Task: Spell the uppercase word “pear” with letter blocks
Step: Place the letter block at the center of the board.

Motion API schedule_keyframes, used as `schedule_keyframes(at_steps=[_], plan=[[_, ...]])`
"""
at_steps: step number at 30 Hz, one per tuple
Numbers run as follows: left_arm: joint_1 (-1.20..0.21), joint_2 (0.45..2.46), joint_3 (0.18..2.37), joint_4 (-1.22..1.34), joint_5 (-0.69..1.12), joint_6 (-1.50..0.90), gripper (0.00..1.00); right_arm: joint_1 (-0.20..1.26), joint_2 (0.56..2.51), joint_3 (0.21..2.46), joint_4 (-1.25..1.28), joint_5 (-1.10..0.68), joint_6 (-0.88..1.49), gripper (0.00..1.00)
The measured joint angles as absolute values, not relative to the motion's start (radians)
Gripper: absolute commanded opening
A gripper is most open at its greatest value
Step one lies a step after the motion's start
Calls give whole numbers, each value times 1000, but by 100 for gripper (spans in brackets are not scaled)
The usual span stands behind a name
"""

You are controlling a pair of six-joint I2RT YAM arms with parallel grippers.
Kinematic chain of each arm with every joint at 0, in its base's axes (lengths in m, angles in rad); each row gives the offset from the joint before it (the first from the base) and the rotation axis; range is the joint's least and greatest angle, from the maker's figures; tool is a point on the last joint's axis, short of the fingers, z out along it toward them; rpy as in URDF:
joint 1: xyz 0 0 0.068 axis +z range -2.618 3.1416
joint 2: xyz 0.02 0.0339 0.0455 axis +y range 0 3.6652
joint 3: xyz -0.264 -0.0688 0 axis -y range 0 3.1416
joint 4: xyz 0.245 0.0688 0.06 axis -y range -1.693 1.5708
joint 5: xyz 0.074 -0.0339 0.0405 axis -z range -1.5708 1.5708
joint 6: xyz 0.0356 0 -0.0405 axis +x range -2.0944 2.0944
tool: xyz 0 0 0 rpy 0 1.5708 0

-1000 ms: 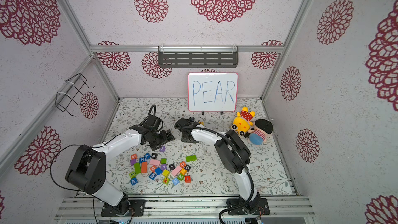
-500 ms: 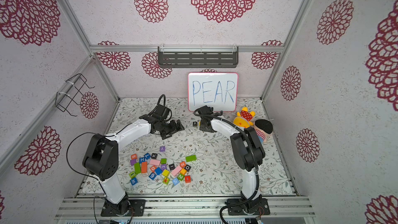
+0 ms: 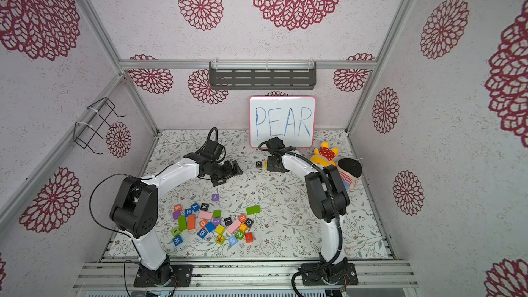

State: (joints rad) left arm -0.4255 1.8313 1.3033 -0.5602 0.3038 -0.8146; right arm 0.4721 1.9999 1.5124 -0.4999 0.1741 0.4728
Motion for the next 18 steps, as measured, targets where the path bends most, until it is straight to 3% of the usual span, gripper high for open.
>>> schedule_keyframes(at_steps=[18], plan=[[-406,1823,1282,-542,378,-756,98,447,2000,1514,-507,168,424,27]])
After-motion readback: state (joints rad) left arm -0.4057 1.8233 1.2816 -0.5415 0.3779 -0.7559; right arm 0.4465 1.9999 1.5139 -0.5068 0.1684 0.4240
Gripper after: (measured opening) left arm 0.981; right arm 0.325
